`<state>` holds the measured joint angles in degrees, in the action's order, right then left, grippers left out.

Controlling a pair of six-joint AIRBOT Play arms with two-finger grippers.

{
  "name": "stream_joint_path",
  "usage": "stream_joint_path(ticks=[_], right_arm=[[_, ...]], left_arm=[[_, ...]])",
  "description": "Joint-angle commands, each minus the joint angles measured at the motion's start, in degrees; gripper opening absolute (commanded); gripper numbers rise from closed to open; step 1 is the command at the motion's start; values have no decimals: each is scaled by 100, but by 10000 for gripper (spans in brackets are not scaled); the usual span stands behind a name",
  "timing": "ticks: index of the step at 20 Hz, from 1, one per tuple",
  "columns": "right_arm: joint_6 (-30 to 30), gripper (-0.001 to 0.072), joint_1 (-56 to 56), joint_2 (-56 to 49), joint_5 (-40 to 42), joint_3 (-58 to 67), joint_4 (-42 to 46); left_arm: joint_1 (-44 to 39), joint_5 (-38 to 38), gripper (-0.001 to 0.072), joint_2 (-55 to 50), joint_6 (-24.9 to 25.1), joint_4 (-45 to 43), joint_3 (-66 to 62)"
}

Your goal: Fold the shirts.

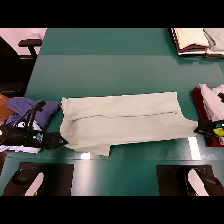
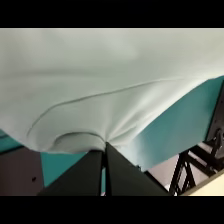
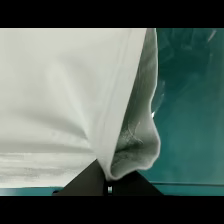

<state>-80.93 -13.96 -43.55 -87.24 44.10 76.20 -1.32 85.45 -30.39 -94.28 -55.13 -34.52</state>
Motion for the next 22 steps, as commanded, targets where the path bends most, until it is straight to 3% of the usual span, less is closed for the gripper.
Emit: stream_joint_path(ticks=[1, 5, 9, 12, 13, 14, 15, 16, 17, 21, 22], right_arm=[[-114, 11, 402, -321, 221, 498, 144], [-129, 11, 1001, -1812, 831, 1425, 136], [-133, 12, 1163, -3224, 863, 2413, 129], [-103, 14, 1196, -3926, 863, 2911, -179], [-39, 47, 1182, -4094, 881, 3036, -354], [48, 178, 1180, -4260, 887, 3185, -470], [46, 324, 1176, -4400, 876, 3353, -466], [50, 374, 1165, -4513, 870, 3526, -466], [111, 390, 1123, -4568, 837, 3644, -472], [566, 391, 645, -4492, 599, 3558, -474], [623, 416, 444, -4483, 577, 3423, -494]], left_arm=[[-46, -883, 24, -492, 417, 85, -98], [-46, -1711, 27, -2118, 933, -372, -907], [-46, -2024, 27, -3685, 1384, -509, -2037], [-46, -2369, 28, -4356, 1438, -511, -2492], [-46, -2492, 30, -4435, 1432, -494, -2549], [-46, -2645, 33, -4454, 1429, -428, -2568], [-46, -2750, 208, -4452, 1425, -369, -2594], [-46, -2798, 417, -4452, 1416, -348, -2640], [-46, -2778, 462, -4446, 1388, -352, -2723], [-46, -2310, 460, -4435, 1370, -275, -3139], [-48, -2240, 389, -4435, 1370, -219, -3169]])
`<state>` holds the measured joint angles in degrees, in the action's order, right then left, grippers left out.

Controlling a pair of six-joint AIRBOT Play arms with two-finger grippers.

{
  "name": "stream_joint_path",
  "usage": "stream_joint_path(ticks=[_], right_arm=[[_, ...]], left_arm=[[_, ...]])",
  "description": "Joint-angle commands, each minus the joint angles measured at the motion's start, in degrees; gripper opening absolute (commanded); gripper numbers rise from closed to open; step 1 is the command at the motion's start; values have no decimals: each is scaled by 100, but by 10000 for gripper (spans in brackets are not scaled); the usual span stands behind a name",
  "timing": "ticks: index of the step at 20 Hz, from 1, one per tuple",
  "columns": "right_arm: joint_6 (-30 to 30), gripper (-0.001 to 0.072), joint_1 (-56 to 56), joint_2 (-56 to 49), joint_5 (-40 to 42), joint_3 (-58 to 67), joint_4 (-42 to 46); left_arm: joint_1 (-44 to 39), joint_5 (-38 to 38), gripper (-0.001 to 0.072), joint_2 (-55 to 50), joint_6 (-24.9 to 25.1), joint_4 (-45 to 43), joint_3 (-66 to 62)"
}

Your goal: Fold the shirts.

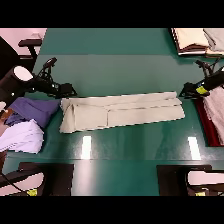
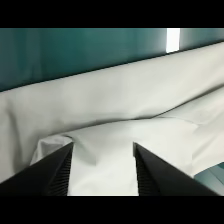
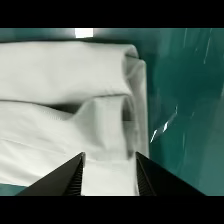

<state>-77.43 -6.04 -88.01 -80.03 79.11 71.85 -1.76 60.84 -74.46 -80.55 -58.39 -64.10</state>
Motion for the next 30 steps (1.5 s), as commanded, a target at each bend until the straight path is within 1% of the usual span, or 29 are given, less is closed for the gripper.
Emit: stream_joint_path(ticks=[1, 2, 4, 7, 9, 10, 12, 13, 14, 16, 17, 18, 20, 22, 24, 26, 30], right_arm=[[332, 546, -570, -42, -142, -232, -199], [444, 590, -861, -83, -140, -400, -492], [767, 589, -1353, -256, -138, -708, -1228], [1012, 589, -1687, -732, -337, -857, -1961], [1095, 585, -1624, -979, -391, -855, -2264], [1110, 579, -1519, -1075, -389, -848, -2282], [1217, 574, -1217, -1202, -358, -841, -2280], [1266, 516, -1093, -1224, -297, -841, -2277], [1303, 359, -986, -1217, -192, -839, -2277], [1307, 196, -872, -1145, -90, -833, -2280], [1386, 78, -868, -1064, -94, -831, -2282], [1436, 10, -868, -955, -103, -831, -2284], [1451, 11, -870, -549, -98, -824, -2286], [1397, 11, -822, -72, -229, -643, -2288], [1147, 10, -632, 404, -323, -284, -2288], [890, 11, -291, 809, -361, 175, -2293], [680, 11, 511, 1276, -352, 870, -2345]], left_arm=[[-4, 275, 192, -28, 4, 205, -214], [-4, 284, 37, -28, 4, 282, -214], [-4, 262, 28, -28, 4, 507, -214], [-4, 192, 28, -31, 2, 811, -214], [-37, 103, 28, -31, -2, 866, -214], [-138, 0, 28, -31, -2, 848, -214], [-525, -289, 27, -39, -2, 817, -214], [-750, -450, 27, -55, -13, 804, -214], [-984, -616, 27, -94, -103, 791, -216], [-1405, -949, 27, -264, -269, 782, -216], [-1606, -1143, 26, -385, -352, 785, -216], [-1823, -1340, 26, -529, -391, 798, -223], [-2186, -1589, 27, -866, -501, 811, -278], [-2496, -1585, 27, -1309, -498, 953, -553], [-2780, -1565, 27, -1757, -496, 1169, -953], [-3049, -1513, 26, -2188, -496, 1174, -1401], [-3425, -1421, 27, -2879, -498, 1176, -2096]])
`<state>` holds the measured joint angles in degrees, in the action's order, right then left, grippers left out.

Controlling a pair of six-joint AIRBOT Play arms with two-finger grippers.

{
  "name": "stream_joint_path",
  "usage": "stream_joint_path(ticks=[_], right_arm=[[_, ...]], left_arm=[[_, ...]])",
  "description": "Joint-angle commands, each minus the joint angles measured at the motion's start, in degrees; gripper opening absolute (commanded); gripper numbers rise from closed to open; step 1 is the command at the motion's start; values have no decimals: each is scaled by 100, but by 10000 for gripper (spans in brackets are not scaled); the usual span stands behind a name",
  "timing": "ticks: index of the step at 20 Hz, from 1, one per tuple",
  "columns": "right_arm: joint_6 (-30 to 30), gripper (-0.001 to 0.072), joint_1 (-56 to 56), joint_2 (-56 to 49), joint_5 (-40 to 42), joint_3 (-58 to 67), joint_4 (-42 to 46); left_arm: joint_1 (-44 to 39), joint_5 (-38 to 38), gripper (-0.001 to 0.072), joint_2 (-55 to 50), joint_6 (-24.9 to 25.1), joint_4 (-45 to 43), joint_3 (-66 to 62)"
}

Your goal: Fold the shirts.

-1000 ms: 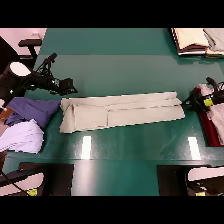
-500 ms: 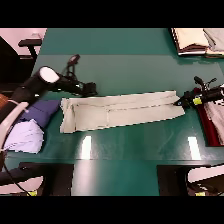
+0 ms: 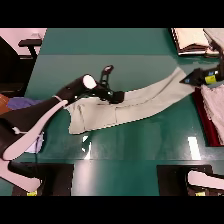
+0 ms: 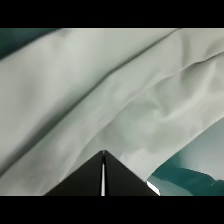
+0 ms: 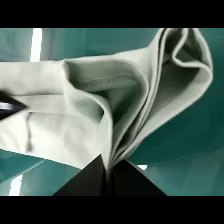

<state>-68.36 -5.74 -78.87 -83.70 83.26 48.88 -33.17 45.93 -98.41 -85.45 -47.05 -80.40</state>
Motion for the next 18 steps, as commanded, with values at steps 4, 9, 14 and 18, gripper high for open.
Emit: stream_joint_path(ticks=[4, 9, 14, 18], right_arm=[[-273, 11, 1084, 409, 48, 844, -1001], [-275, 11, 1572, 409, 144, 879, -1325], [-275, 12, 2044, 409, 339, 879, -1335], [-273, 11, 2855, 385, 800, 879, -1338]], left_arm=[[-507, 173, 27, -859, -11, 31, -844], [-516, 382, 27, -927, -11, -219, -852], [-44, 723, 26, -498, -7, -417, -1032], [1093, 1287, 27, 850, -9, -1320, -1032]])
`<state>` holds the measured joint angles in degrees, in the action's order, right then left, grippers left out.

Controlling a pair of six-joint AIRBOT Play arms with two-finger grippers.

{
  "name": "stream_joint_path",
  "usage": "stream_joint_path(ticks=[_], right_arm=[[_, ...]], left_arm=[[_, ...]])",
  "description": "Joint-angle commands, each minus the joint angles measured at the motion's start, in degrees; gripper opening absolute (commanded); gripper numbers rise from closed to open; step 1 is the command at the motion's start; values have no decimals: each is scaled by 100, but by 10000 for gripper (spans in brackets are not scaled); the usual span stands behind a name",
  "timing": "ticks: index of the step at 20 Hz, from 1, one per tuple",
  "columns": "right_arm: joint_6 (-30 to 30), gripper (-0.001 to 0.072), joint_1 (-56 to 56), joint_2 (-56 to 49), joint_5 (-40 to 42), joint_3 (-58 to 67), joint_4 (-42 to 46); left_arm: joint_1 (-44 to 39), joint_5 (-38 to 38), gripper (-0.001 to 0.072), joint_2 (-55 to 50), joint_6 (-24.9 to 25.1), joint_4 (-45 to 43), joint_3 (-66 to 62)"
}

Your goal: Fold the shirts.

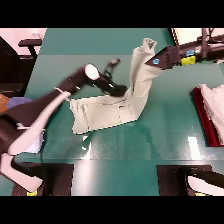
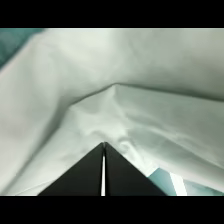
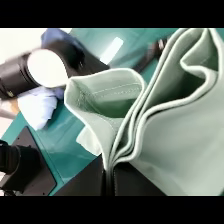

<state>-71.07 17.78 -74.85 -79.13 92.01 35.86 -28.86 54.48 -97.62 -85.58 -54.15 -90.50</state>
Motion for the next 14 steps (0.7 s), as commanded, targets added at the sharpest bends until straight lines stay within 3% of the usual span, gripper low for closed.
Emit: stream_joint_path(ticks=[1, 3, 4, 6, 7, 10, 14], right_arm=[[2, 12, 839, -72, 564, 4, -31], [72, 13, 1639, -356, 1082, 4, -33], [199, 62, 2098, -573, 1397, 4, -35], [479, 517, 2898, -1029, 1971, 11, -31], [562, 610, 3161, -1255, 2068, 63, -13], [535, 595, 3305, -1735, 1569, 463, 398], [133, 595, 2439, -1556, 839, 177, 938]], left_arm=[[977, 544, 27, 1152, 7, -804, -22], [1620, 625, 27, 1923, 7, -1097, -22], [1891, 614, 27, 2256, 7, -1187, -22], [2326, 610, 27, 2806, 9, -1335, -22], [2498, 616, 27, 3008, 11, -1344, -22], [2782, 693, 28, 3314, 9, -1346, -22], [2806, 1084, 28, 3327, 48, -1360, -20]])
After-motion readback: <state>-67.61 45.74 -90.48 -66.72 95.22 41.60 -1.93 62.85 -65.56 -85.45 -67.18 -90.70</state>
